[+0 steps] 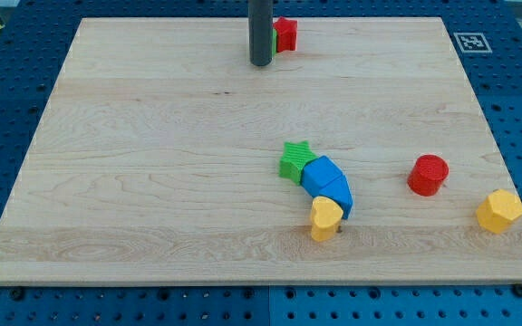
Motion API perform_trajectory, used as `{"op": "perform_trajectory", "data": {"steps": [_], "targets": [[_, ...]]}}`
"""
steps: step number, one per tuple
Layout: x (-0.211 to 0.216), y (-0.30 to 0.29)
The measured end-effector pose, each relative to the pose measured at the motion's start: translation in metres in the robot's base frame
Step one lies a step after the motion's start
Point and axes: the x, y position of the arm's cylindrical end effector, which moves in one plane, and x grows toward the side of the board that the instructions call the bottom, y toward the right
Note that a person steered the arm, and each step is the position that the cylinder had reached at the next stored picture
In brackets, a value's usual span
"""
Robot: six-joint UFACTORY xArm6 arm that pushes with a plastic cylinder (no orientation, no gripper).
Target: Slide the red circle slightly towards the hexagon
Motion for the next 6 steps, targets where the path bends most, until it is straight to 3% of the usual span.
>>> {"op": "perform_trajectory", "data": {"steps": [2, 4, 5, 6], "targets": [[0.07, 0.033], [0.121, 0.136], [0.168, 0.171], [0.213, 0.171]]}}
